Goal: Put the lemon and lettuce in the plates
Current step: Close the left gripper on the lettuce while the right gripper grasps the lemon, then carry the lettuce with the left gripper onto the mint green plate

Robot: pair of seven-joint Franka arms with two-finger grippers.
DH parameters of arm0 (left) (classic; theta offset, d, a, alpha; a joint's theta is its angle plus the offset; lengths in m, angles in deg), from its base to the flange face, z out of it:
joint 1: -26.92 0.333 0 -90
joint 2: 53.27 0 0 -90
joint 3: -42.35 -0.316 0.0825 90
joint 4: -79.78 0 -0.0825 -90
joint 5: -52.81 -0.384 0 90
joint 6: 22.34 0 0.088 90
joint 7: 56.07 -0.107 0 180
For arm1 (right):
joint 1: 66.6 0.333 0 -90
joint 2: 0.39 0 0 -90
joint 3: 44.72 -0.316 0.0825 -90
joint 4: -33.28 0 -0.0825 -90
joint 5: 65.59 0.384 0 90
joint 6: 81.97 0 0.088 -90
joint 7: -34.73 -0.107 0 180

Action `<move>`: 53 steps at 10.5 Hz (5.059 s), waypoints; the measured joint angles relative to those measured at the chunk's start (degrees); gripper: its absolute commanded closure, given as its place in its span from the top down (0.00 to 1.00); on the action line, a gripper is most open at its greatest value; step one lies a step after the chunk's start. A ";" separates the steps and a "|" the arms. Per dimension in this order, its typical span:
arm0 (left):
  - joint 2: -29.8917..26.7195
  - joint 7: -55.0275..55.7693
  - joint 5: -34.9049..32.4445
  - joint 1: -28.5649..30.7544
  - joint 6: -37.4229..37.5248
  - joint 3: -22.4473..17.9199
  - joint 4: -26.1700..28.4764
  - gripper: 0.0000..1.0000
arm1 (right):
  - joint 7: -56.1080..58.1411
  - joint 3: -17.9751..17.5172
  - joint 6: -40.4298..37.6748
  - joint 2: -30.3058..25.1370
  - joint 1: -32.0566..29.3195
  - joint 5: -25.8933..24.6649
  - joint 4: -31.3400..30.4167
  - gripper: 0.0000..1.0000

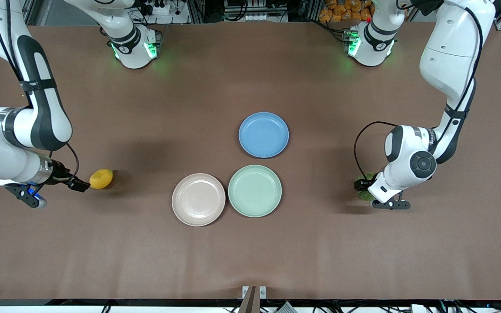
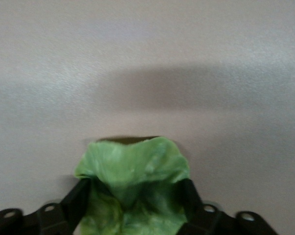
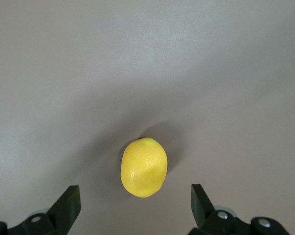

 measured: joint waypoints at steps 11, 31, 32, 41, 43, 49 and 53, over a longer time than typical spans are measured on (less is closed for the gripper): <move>-0.32 -0.07 -4.26 -0.09 0.20 -0.14 -1.21 0.00 | -4.26 0.02 5.97 0.45 -0.08 0.00 -3.42 1.00; 2.22 26.16 7.98 -18.05 14.96 0.99 -23.57 0.00 | -4.65 -0.20 17.11 2.30 -0.36 0.76 -11.14 1.00; 3.31 28.27 9.42 -19.78 11.61 0.97 -23.79 0.00 | -4.69 -0.21 17.13 2.55 -0.37 0.77 -11.15 1.00; 11.26 43.71 12.22 -27.81 -10.15 0.97 -26.69 0.00 | -4.78 -0.19 19.78 4.19 -0.36 0.78 -11.20 0.06; 12.40 44.96 12.23 -28.49 -11.82 0.96 -26.99 0.00 | -4.79 -0.07 20.66 4.33 -0.42 0.79 -11.20 0.00; 14.22 45.21 12.23 -29.51 -12.81 0.96 -27.35 1.00 | -4.79 -0.22 18.00 4.24 -0.32 0.80 -10.05 0.00; 14.18 46.14 12.23 -29.54 -12.03 0.89 -28.07 1.00 | -7.23 -0.77 -0.74 2.22 0.71 0.86 0.87 0.00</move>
